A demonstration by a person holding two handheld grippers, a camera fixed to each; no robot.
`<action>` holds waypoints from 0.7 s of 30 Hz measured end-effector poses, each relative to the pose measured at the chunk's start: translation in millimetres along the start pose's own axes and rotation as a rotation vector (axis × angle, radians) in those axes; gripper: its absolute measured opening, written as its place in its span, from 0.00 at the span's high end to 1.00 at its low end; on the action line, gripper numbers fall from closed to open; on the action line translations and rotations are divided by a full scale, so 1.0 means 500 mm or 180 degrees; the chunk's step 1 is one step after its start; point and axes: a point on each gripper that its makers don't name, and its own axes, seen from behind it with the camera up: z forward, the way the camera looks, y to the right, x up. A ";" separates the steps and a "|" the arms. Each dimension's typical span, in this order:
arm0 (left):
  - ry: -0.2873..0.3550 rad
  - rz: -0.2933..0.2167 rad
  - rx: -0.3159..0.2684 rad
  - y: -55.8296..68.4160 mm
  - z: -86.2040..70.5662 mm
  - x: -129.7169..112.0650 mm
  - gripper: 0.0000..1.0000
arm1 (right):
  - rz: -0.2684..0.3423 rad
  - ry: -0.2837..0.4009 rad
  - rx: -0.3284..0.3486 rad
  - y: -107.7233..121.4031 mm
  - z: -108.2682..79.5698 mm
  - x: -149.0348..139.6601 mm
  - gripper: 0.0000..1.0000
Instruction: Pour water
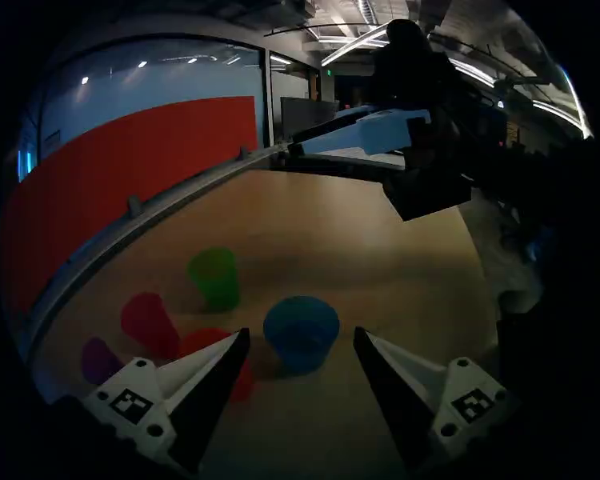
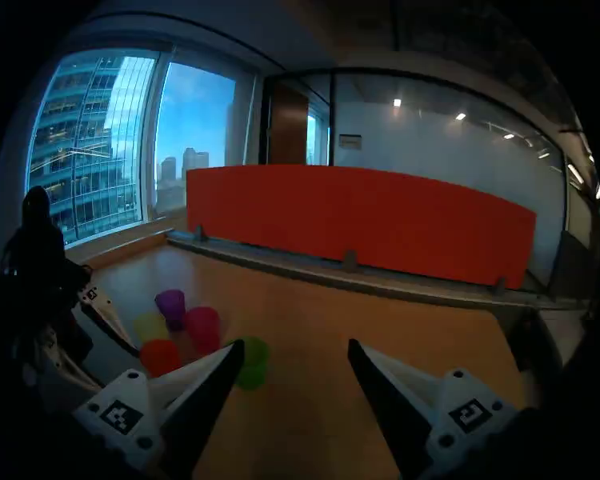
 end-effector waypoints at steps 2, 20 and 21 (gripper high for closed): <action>-0.0016 0.0009 -0.0016 0.001 0.008 0.000 0.04 | 0.0003 -0.0001 0.0002 0.000 0.002 -0.001 0.00; -0.0250 0.0093 -0.0043 -0.004 0.084 -0.020 0.04 | 0.0014 -0.0020 0.0010 0.004 0.012 -0.007 0.00; -0.0261 0.0098 -0.0040 -0.005 0.087 -0.022 0.04 | 0.0016 -0.0021 0.0009 0.005 0.012 -0.007 0.00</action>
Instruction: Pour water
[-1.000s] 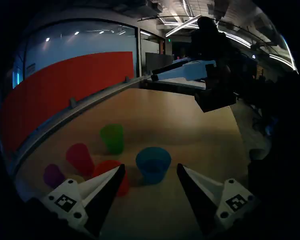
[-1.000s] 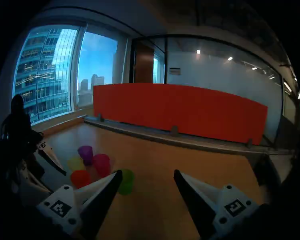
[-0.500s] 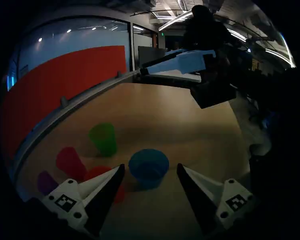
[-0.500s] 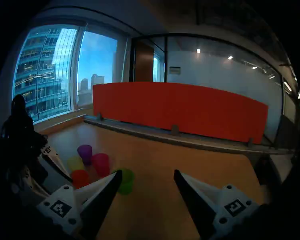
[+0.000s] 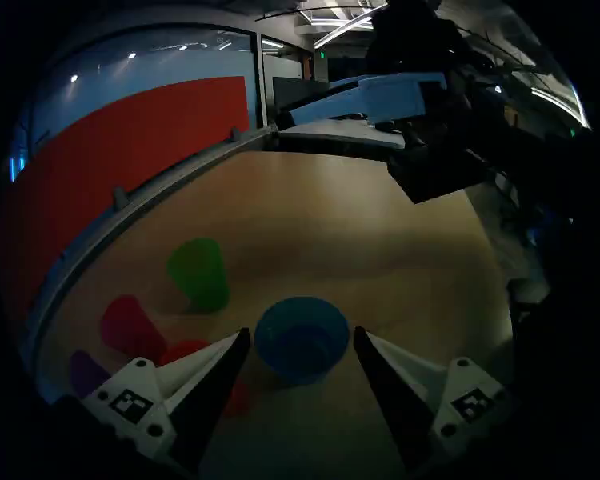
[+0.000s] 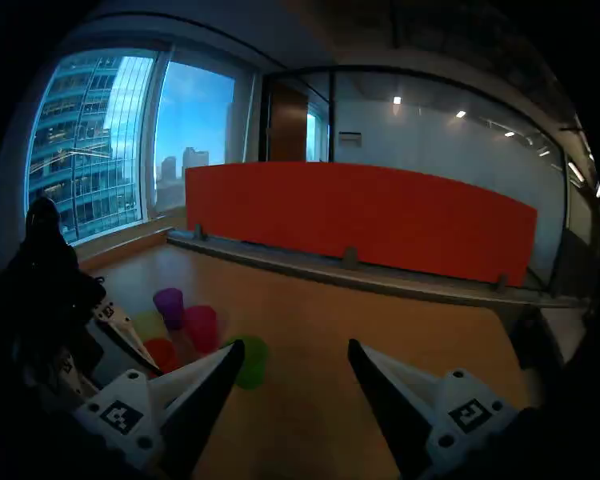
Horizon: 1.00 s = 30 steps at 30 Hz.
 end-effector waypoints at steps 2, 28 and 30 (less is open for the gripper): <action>-0.0018 0.0014 0.0012 -0.002 0.005 -0.002 0.04 | 0.0001 0.0000 -0.0002 0.001 0.000 0.000 0.00; -0.0124 0.0005 0.0062 0.001 0.054 -0.027 0.07 | 0.0031 -0.0006 -0.0007 0.008 0.003 -0.007 0.00; -0.0117 0.0014 0.0091 -0.003 0.056 -0.025 0.07 | 0.0038 -0.0002 -0.0011 0.010 0.002 -0.006 0.00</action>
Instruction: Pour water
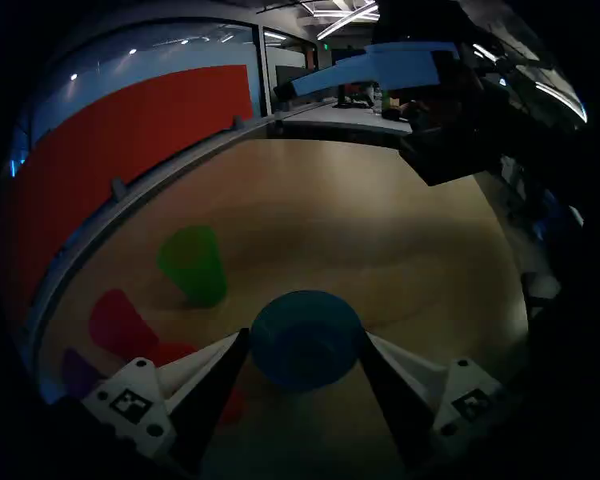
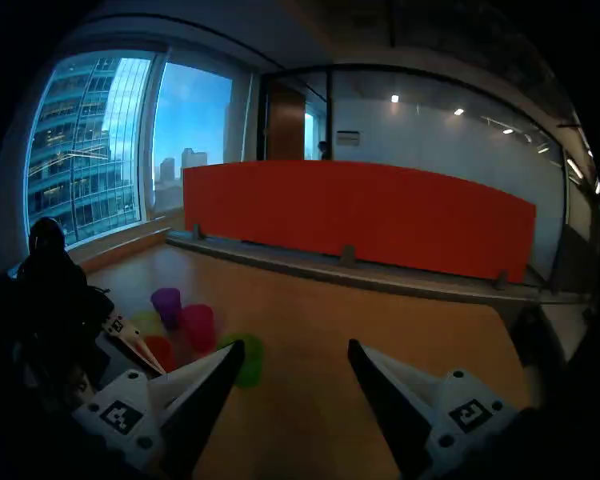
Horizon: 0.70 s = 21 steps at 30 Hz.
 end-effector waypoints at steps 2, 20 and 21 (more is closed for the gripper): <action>0.0002 0.0002 0.0009 -0.001 0.002 0.000 0.07 | 0.0004 0.0001 -0.0003 0.001 0.000 0.000 0.00; 0.0034 0.0010 -0.0001 0.003 -0.001 0.001 0.09 | -0.0011 0.0012 -0.0009 0.002 -0.005 0.003 0.00; 0.0037 0.0008 -0.0004 0.004 -0.003 0.001 0.09 | -0.0011 0.0013 -0.0011 0.002 -0.005 0.004 0.00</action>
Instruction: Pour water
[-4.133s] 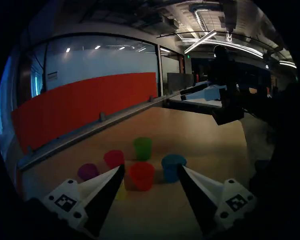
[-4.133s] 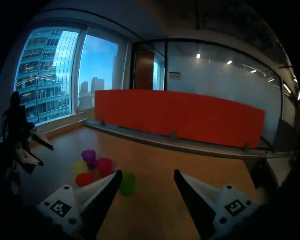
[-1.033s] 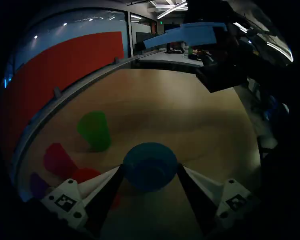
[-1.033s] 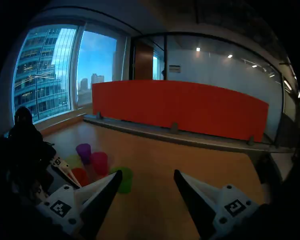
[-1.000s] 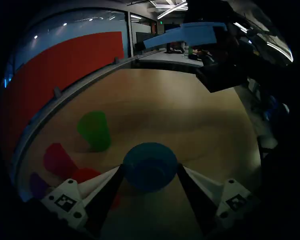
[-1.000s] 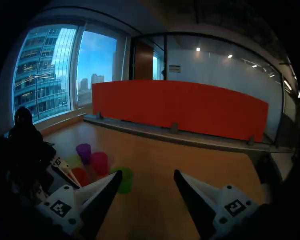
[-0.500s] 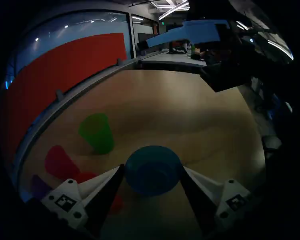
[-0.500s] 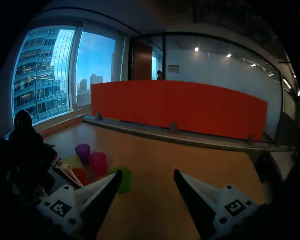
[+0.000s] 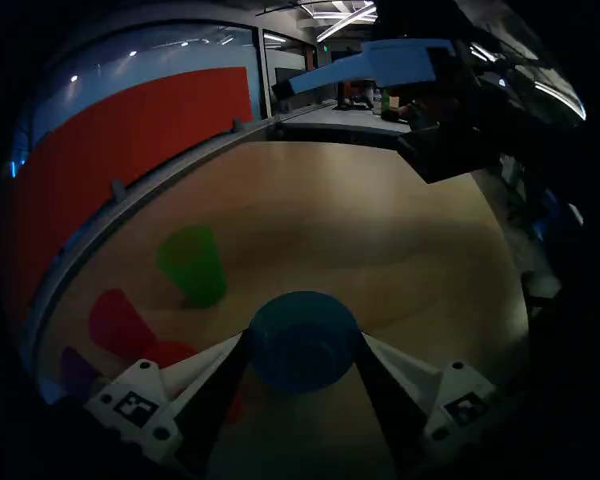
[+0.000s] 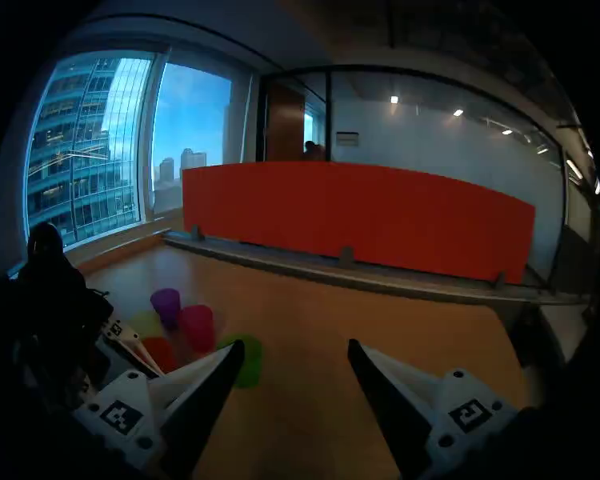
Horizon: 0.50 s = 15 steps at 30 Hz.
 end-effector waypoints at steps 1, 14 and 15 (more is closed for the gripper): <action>0.0009 0.0000 -0.0002 0.000 -0.001 0.001 0.09 | 0.0000 0.0002 -0.0002 0.001 0.000 0.001 0.00; 0.0253 -0.0108 0.0023 -0.008 -0.045 0.042 0.10 | -0.0031 0.0022 0.0003 0.000 -0.004 0.014 0.00; 0.0282 -0.0117 0.0031 -0.010 -0.050 0.046 0.10 | -0.0034 0.0024 0.0004 0.000 -0.004 0.015 0.00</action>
